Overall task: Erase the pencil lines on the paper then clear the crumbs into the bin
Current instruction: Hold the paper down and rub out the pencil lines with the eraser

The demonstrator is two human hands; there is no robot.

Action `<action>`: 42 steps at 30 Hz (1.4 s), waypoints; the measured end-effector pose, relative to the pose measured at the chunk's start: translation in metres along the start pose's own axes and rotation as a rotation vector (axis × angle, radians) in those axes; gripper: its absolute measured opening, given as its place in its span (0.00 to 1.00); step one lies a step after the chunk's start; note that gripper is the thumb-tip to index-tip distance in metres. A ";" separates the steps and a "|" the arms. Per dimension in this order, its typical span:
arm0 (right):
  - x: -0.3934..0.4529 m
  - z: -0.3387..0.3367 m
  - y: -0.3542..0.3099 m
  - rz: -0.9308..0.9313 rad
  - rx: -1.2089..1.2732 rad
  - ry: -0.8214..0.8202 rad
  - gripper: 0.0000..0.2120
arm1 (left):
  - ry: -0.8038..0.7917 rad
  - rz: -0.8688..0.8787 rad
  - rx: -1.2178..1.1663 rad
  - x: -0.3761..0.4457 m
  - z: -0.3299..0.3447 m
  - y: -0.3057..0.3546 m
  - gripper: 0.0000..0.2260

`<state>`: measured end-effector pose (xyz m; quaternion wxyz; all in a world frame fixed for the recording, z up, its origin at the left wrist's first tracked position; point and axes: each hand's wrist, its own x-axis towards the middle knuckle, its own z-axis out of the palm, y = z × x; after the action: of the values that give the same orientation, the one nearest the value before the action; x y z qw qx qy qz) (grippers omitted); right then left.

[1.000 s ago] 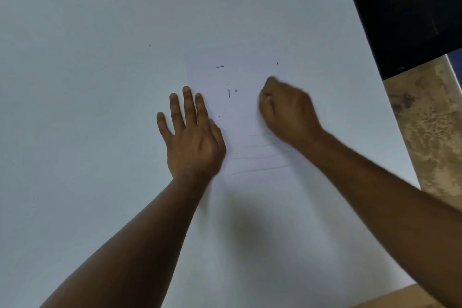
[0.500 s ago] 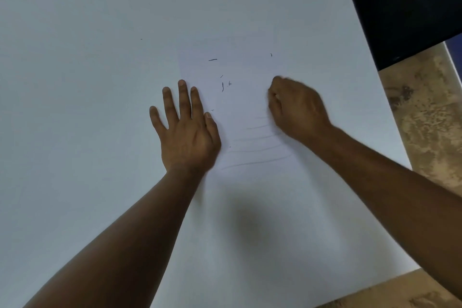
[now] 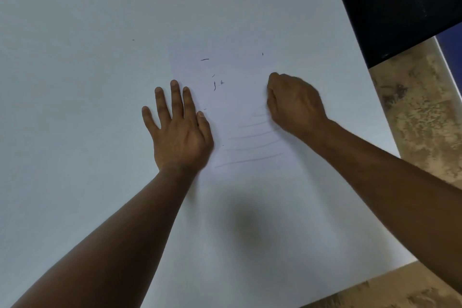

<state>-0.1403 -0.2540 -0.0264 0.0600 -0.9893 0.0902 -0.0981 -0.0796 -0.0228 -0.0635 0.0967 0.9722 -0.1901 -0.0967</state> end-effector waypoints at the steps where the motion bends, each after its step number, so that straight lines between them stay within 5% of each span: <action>1: -0.003 0.000 -0.010 -0.025 0.034 0.008 0.03 | -0.001 -0.003 0.000 0.000 0.000 0.000 0.28; 7: -0.046 0.015 -0.080 -0.312 0.162 -0.039 0.04 | 0.002 -0.001 0.016 0.000 -0.001 0.000 0.29; 14: -0.002 0.006 0.008 -0.026 -0.048 -0.010 0.03 | 0.009 0.006 0.001 0.000 0.001 0.000 0.28; 24: -0.046 0.012 -0.071 -0.305 0.181 -0.032 0.05 | 0.012 -0.002 0.003 0.001 -0.001 0.000 0.29; 28: -0.028 0.011 -0.021 -0.165 0.013 0.007 0.10 | 0.016 0.003 -0.003 -0.001 0.000 -0.001 0.28; 32: -0.011 -0.003 0.016 -0.012 0.035 -0.011 0.05 | 0.018 0.005 -0.006 0.001 0.001 0.000 0.28; 38: -0.040 0.004 -0.043 -0.233 0.190 -0.012 0.01 | 0.018 0.002 -0.006 0.000 0.001 -0.001 0.28; 42: -0.046 0.009 -0.045 -0.311 0.171 -0.077 0.07 | 0.010 0.006 0.006 -0.001 0.000 0.000 0.28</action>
<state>-0.1750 -0.2008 -0.0375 0.1315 -0.9856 -0.0747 -0.0758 -0.0800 -0.0221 -0.0634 0.0952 0.9723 -0.1929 -0.0912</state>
